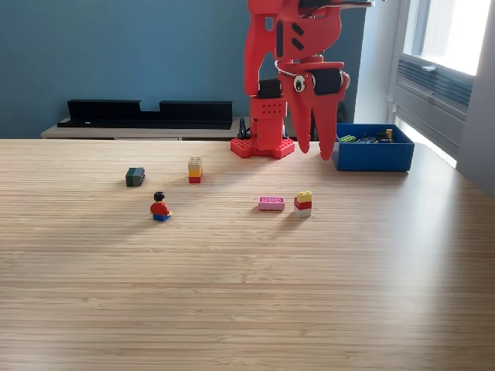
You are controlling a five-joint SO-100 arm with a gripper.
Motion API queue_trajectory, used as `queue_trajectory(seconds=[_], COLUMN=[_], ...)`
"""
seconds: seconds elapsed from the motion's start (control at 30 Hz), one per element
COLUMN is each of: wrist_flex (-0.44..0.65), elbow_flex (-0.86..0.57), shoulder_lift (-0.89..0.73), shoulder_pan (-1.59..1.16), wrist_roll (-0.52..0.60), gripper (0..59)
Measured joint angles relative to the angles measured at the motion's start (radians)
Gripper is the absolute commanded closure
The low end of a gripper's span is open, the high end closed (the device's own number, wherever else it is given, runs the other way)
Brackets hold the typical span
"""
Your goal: Grasp a lego block and put it in the bin.
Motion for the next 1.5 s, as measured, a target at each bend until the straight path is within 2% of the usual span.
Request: queue_trajectory(seconds=[0.27,0.87,1.5], wrist_flex=[-0.143,-0.334,-0.436], elbow_flex=[0.146,0.336,0.408], shoulder_lift=[0.0,-0.002,-0.002], shoulder_pan=[0.015,0.048,0.046], wrist_roll=[-0.054,-0.066,-0.048], gripper=[30.5,33.0,37.2])
